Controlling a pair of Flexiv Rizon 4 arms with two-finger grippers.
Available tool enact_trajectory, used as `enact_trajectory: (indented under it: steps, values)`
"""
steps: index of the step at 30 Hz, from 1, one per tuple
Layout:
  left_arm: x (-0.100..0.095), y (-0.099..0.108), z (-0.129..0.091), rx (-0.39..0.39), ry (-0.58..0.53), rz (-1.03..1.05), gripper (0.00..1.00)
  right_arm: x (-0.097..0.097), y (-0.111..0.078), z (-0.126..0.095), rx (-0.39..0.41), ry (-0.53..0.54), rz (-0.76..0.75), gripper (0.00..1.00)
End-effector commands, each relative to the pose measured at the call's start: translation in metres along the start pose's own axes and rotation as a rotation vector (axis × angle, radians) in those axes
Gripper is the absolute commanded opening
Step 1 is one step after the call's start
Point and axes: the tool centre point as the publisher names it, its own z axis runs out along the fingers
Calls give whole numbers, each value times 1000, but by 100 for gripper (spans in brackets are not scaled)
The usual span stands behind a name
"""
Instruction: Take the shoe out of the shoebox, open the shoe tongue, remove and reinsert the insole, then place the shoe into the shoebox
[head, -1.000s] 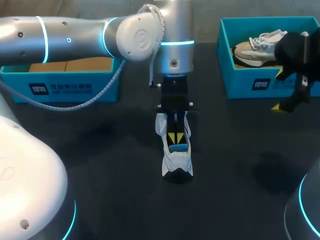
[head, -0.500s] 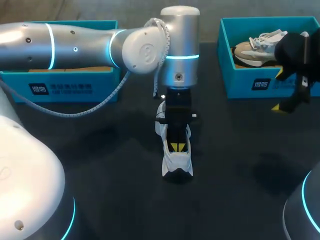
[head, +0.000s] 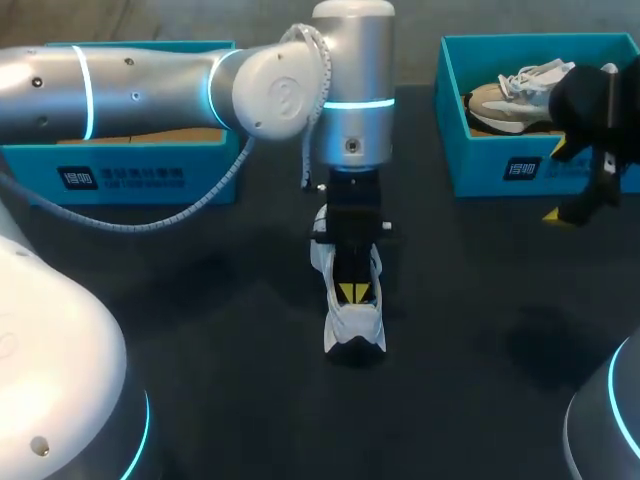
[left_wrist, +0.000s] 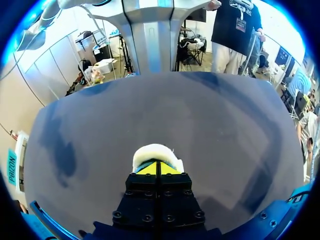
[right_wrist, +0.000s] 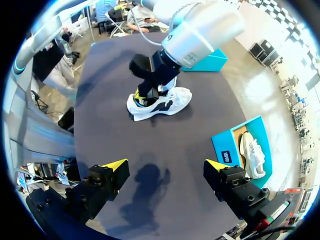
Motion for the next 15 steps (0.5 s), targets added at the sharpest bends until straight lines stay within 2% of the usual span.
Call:
enact_trajectory:
  steps: [1, 15]
  values:
    - [-5, 5, 12, 10, -9, 3, 0, -2, 1, 1, 3, 2, 0, 100]
    - [-7, 17, 46, -16, 36, -17, 0, -2, 1, 1, 3, 2, 0, 100]
